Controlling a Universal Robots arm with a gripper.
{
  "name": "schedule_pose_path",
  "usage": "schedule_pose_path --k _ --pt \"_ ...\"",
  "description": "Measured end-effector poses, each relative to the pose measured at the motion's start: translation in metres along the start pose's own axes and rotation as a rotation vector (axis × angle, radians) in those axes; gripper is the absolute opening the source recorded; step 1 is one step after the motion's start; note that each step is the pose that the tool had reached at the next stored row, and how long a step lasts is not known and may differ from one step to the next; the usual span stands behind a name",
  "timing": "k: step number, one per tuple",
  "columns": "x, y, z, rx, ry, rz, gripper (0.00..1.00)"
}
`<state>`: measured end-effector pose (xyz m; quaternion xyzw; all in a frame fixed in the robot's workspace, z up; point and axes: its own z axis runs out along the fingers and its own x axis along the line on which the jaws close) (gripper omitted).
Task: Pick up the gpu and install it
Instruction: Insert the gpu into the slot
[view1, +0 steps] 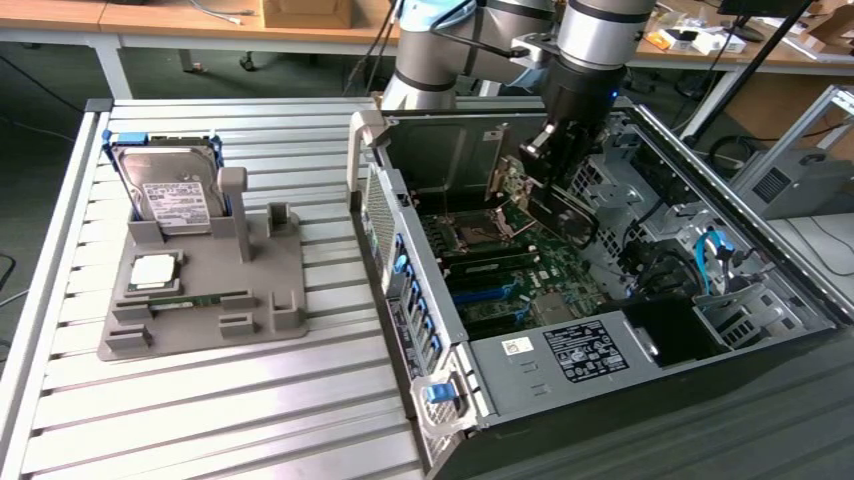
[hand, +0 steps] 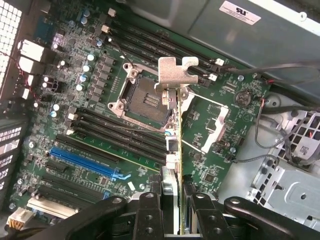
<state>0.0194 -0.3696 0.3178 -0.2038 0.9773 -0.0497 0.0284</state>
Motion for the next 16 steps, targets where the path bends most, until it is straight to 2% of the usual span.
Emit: schedule_pose_path --k 16 --pt "0.0 0.0 0.0 -0.0031 -0.0095 -0.087 0.27"
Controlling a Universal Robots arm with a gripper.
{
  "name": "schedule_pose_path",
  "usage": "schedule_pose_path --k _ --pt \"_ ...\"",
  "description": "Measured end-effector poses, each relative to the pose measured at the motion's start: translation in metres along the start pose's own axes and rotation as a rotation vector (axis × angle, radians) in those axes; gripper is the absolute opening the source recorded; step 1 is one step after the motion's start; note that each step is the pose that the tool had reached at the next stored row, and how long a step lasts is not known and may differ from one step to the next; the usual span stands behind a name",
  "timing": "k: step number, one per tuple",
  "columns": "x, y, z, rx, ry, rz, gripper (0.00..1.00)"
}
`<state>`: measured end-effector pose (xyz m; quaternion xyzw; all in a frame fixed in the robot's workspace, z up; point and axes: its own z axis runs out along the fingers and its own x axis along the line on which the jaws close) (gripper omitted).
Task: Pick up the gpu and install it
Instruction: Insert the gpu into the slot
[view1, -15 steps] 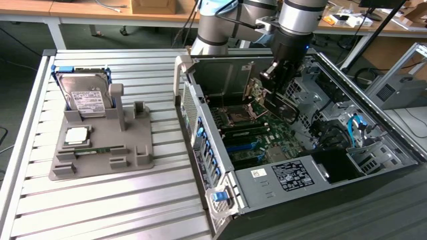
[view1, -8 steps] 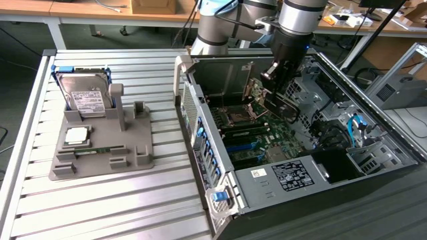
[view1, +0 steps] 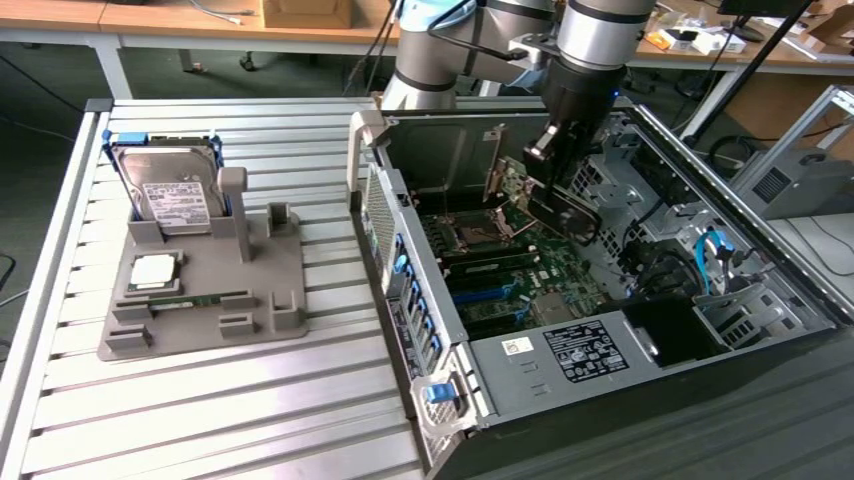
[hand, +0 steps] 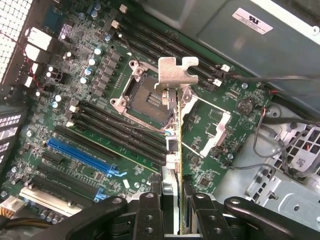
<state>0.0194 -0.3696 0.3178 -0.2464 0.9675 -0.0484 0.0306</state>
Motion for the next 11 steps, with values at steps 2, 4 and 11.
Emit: schedule_pose_path --k 2,4,11 --pt "0.0 0.0 0.0 -0.0005 -0.0016 -0.014 0.27" --pt "0.0 0.0 0.0 -0.0009 -0.0028 -0.026 0.27" --pt "0.0 0.0 0.0 -0.0021 -0.0066 -0.061 0.27"
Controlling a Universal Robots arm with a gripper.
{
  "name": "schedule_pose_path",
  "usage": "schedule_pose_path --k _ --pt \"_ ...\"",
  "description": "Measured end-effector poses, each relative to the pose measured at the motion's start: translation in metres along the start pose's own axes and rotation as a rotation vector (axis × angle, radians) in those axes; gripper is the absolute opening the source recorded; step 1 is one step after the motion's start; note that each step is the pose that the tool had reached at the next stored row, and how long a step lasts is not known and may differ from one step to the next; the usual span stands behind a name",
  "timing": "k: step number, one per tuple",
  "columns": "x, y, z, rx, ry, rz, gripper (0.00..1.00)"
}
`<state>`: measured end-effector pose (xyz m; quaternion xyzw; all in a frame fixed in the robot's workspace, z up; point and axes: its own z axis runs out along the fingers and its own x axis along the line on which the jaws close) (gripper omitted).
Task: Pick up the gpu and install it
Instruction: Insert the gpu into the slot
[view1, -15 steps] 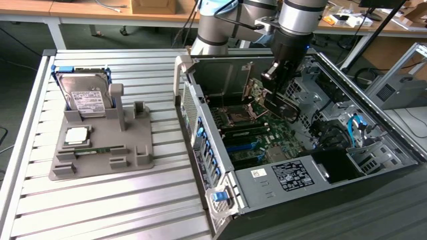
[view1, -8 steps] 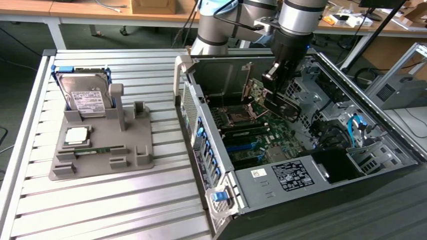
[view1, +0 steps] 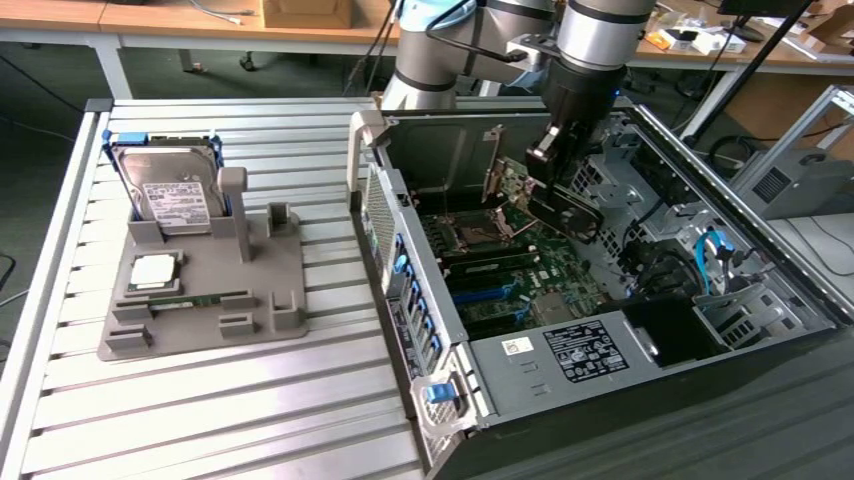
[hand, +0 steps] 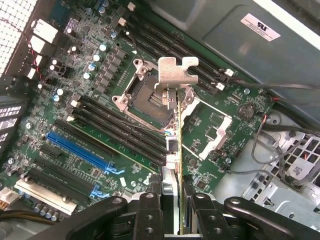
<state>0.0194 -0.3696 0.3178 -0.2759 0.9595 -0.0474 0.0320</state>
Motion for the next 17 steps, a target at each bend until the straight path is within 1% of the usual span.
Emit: schedule_pose_path --k 17 --pt "0.0 0.0 0.0 -0.0032 -0.0099 -0.09 0.27"
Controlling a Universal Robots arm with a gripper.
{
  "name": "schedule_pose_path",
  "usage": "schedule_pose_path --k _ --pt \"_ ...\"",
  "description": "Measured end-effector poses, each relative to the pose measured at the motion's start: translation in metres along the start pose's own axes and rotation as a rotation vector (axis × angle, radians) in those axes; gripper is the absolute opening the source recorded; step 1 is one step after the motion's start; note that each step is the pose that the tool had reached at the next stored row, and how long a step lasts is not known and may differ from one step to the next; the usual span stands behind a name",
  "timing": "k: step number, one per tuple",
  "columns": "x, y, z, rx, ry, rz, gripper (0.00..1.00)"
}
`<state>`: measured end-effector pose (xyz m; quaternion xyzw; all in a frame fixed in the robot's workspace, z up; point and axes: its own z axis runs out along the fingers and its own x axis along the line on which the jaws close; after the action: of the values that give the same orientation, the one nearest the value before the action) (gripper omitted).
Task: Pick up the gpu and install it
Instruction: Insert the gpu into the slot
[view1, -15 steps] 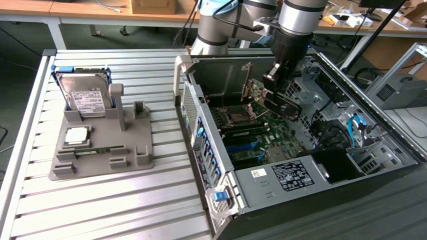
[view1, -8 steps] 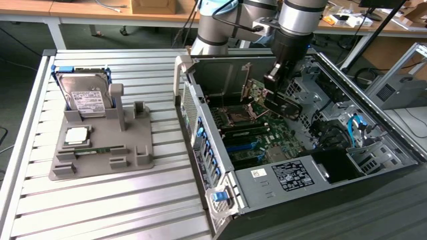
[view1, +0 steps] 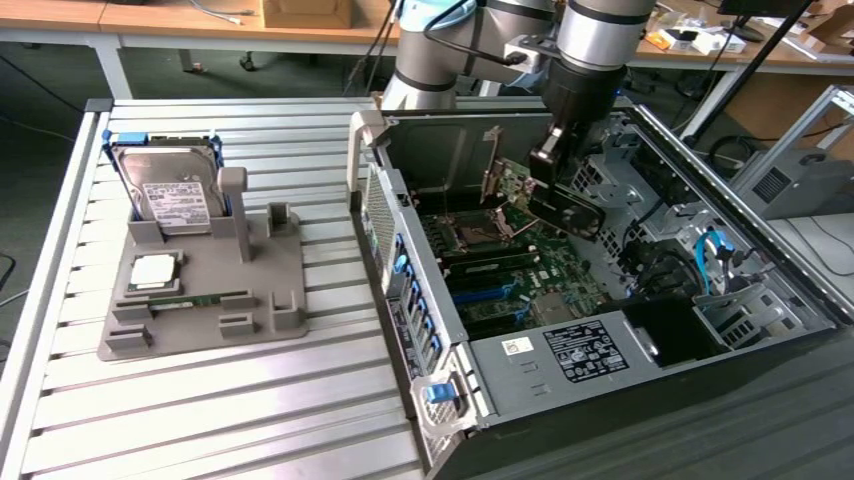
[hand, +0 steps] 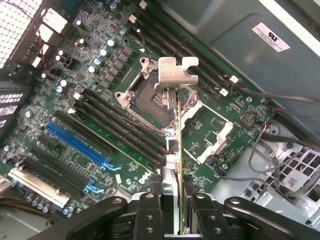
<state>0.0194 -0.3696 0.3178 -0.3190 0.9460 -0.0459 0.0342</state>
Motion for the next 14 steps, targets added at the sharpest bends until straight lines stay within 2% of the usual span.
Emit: schedule_pose_path --k 14 --pt "0.0 0.0 0.0 -0.0024 -0.0075 -0.069 0.27"
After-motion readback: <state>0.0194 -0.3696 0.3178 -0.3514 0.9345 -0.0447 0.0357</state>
